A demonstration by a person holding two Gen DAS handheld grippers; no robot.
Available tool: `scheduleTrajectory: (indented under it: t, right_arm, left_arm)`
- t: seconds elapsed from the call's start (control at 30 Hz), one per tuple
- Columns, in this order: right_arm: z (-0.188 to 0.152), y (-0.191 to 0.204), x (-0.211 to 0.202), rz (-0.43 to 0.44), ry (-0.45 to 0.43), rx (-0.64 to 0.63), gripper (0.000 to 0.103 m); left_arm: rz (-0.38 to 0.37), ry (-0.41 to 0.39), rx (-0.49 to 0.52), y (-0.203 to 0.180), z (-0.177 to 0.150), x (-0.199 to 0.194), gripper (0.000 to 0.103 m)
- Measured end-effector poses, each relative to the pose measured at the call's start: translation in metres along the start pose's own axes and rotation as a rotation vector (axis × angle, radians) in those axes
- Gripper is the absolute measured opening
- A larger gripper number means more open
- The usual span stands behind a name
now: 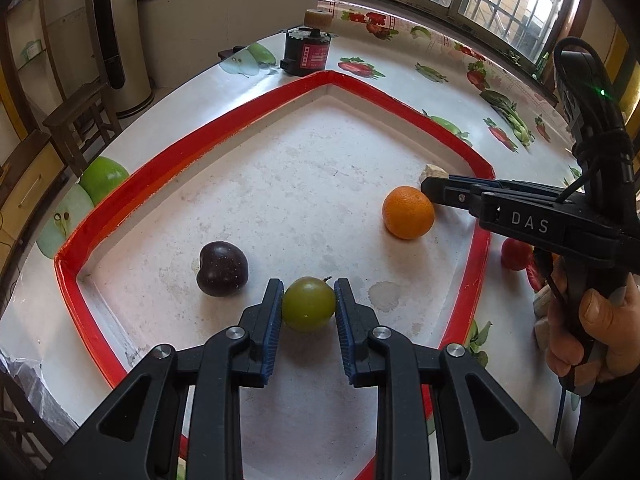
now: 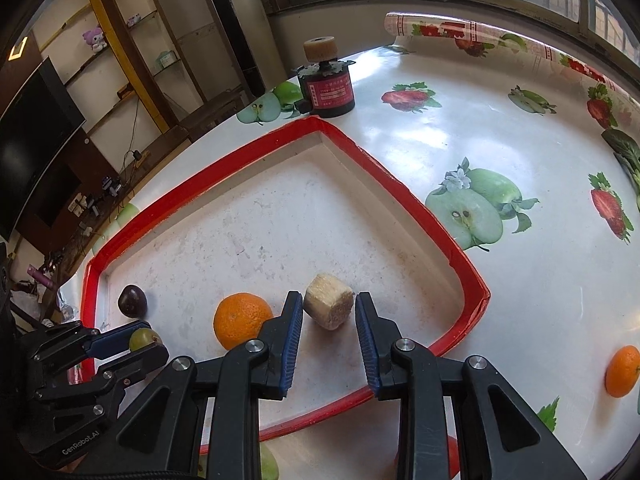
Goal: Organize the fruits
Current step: 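Open both grippers to release the grape and block into the tray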
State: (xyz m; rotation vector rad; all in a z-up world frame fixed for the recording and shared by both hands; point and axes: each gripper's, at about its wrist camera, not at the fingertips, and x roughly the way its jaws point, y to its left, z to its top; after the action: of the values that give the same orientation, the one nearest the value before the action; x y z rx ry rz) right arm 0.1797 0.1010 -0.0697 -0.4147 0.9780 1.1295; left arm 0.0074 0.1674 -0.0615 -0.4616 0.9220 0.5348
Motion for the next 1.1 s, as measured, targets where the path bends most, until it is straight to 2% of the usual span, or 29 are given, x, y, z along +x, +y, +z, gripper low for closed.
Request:
scheduleTrajectory:
  t: [0.07,0.23,0.27,0.3,0.37,0.7,1.1]
  right_arm:
    - [0.0,0.0,0.0,0.002,0.002,-0.002,0.03]
    - [0.0,0.003,-0.005,0.001,-0.007,-0.009,0.041]
    - [-0.001,0.003,-0.008,0.001,-0.015,-0.008,0.044]
    - [-0.001,0.003,-0.012,0.002,-0.022,-0.008,0.046]
    - [-0.002,0.003,-0.021,0.005,-0.037,-0.005,0.046]
    - [-0.014,0.003,-0.075,0.008,-0.126,0.0,0.052]
    - [-0.048,-0.016,-0.118,-0.017,-0.162,0.044,0.053]
  left_arm:
    - [0.004,0.004,-0.004,0.0,0.0,0.0,0.023]
    - [0.023,0.006,-0.008,0.0,0.0,-0.003,0.025]
    - [0.026,0.001,-0.01,0.0,0.0,-0.005,0.033]
    - [0.031,-0.009,-0.01,0.0,0.0,-0.007,0.045]
    - [0.042,-0.029,-0.008,-0.001,-0.001,-0.013,0.053]
    - [0.04,-0.066,0.016,-0.01,-0.004,-0.034,0.053]
    - [0.018,-0.086,0.046,-0.028,-0.011,-0.051,0.053]
